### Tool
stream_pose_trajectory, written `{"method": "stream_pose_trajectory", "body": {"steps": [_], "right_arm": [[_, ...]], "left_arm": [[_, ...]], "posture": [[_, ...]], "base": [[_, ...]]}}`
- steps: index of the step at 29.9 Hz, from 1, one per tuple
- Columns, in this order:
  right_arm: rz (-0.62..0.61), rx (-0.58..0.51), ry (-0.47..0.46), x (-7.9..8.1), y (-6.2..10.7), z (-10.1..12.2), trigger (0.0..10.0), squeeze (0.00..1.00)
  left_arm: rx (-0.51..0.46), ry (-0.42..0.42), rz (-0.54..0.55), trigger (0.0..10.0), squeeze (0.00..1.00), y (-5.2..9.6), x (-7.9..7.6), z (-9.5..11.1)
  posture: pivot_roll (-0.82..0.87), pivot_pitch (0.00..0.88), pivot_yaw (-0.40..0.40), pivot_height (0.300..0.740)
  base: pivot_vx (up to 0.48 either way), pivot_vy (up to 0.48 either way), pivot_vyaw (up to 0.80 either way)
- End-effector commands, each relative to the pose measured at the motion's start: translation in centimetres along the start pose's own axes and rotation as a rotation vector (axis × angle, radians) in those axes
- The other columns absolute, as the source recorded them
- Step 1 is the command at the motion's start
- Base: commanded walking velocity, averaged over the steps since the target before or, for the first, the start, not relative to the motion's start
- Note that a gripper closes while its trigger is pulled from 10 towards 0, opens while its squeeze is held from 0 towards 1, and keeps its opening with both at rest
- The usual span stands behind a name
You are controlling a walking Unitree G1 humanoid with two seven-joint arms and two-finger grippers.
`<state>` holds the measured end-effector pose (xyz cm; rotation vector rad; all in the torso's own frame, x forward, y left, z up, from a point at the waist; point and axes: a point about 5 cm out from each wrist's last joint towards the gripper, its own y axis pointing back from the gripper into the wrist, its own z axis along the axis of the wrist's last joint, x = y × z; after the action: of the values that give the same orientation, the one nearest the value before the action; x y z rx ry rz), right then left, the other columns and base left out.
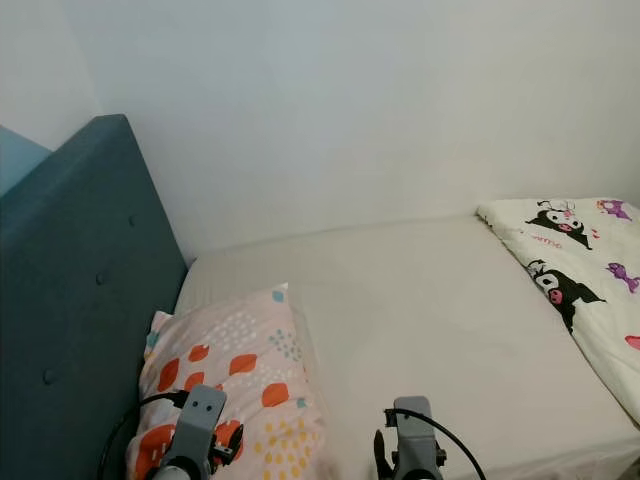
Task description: Clean up the room
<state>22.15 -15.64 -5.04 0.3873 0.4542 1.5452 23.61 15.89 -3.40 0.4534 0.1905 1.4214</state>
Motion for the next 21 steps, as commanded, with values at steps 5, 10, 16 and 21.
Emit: {"method": "stream_pose_trajectory", "body": {"steps": [5, 10, 16, 21], "right_arm": [[0.030, 0.000, 0.026, 0.51, -0.09, 0.10, 10.0, 0.00], [0.045, -0.003, 0.041, 0.74, -0.09, 0.14, 10.0, 0.00], [0.043, -0.006, 0.035, 0.76, -0.10, 0.17, 10.0, 0.00], [0.043, -0.008, 0.031, 0.82, -0.09, 0.18, 10.0, 0.00]], "left_arm": [[-0.006, -0.017, 0.008, 10.0, 0.00, 0.14, 0.37, -0.09], [-0.005, -0.018, 0.006, 10.0, 0.00, 0.14, 0.32, -0.11], [-0.007, -0.017, 0.001, 10.0, 0.00, 0.21, 0.43, -0.16], [-0.008, -0.017, -0.001, 10.0, 0.00, 0.19, 0.46, -0.15]], "posture": [[0.03, 0.000, 0.021, 0.740], [0.03, 0.000, 0.023, 0.740], [0.03, 0.000, 0.026, 0.740], [0.03, 0.000, 0.026, 0.740]], "base": [[0.000, 0.000, 0.16], [0.000, 0.000, 0.80], [0.000, 0.000, 0.80], [0.000, 0.000, 0.74]]}}
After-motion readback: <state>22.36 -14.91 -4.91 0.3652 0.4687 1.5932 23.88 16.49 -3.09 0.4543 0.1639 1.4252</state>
